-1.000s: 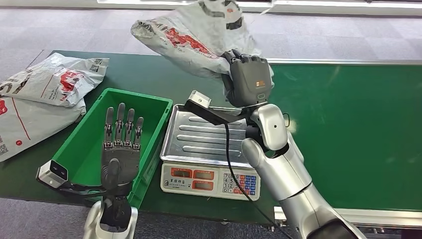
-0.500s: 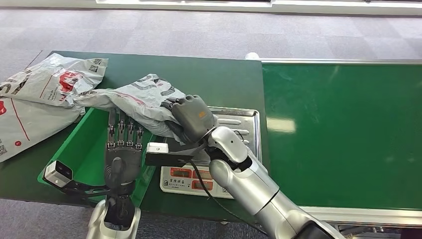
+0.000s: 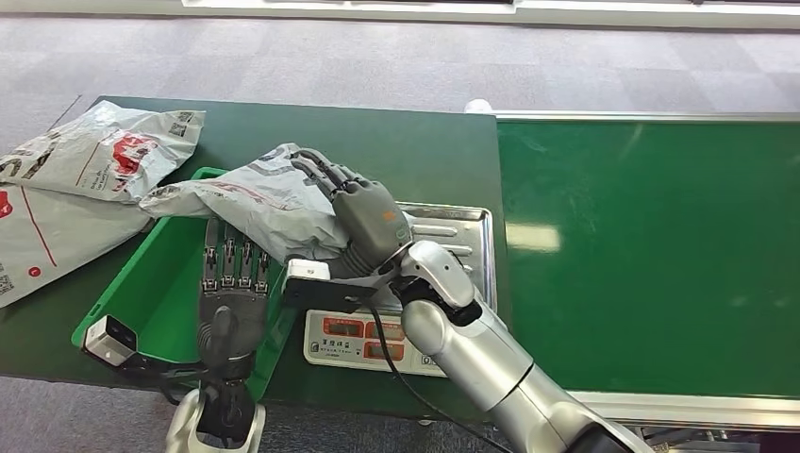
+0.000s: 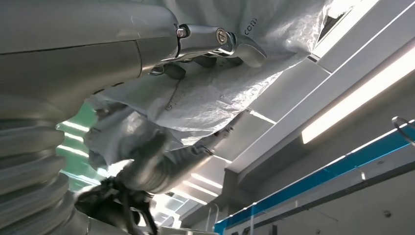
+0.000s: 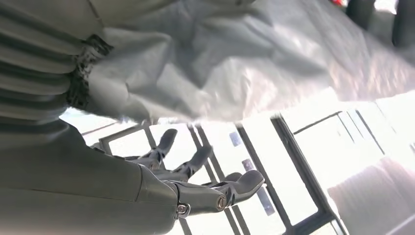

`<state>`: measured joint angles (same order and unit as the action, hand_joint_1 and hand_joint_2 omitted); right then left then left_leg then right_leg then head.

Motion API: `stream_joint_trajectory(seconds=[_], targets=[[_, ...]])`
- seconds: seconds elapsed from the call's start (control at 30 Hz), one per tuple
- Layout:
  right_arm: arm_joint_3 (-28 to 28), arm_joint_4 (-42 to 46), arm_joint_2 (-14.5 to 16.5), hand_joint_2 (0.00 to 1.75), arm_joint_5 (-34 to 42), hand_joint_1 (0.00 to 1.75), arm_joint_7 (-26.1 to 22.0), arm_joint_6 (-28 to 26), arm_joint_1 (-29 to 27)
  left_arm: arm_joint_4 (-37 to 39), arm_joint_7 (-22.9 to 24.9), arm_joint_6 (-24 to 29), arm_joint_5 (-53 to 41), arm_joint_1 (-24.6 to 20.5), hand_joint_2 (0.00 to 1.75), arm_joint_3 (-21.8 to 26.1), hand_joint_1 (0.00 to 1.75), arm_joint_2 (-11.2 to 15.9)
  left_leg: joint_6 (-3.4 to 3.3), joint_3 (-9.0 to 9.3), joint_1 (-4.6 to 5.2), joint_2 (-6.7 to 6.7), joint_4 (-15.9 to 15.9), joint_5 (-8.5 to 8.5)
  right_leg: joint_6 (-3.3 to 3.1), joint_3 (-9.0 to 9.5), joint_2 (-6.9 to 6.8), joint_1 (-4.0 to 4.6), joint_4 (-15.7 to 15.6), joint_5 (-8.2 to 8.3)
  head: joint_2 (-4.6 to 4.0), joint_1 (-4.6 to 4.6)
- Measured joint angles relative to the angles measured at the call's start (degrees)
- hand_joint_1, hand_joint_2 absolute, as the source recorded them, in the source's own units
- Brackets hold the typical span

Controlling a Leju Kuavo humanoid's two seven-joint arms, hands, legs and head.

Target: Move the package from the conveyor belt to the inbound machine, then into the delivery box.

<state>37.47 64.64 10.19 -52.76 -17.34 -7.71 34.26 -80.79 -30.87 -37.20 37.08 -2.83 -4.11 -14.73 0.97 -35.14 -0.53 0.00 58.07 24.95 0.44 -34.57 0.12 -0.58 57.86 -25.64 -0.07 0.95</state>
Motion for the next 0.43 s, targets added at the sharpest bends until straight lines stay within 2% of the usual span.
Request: stream_joint_trajectory(seconds=[0.27, 0.43], targets=[[-4.83, 6.27, -2.24, 0.00, 9.14, 0.00, -4.36, 3.64, -1.37, -0.49, -0.75, 2.35, -3.11, 0.51, 1.75, 0.00, 0.00, 0.07, 0.00, 0.01, 0.00, 0.00, 0.00, 0.00, 0.00, 0.00, 0.00, 0.00, 0.00, 0.01, 0.00, -0.01], [-7.90, 10.09, -3.03, 0.00, 19.95, 0.00, -9.19, 8.00, -3.18, -1.18, -2.93, 6.08, -8.24, 0.57, 1.75, 0.00, 0.00, 0.10, 0.00, 0.01, 0.00, -0.01, 0.00, 0.00, 0.00, 0.01, -0.01, 0.01, 0.00, 0.01, 0.00, -0.01]])
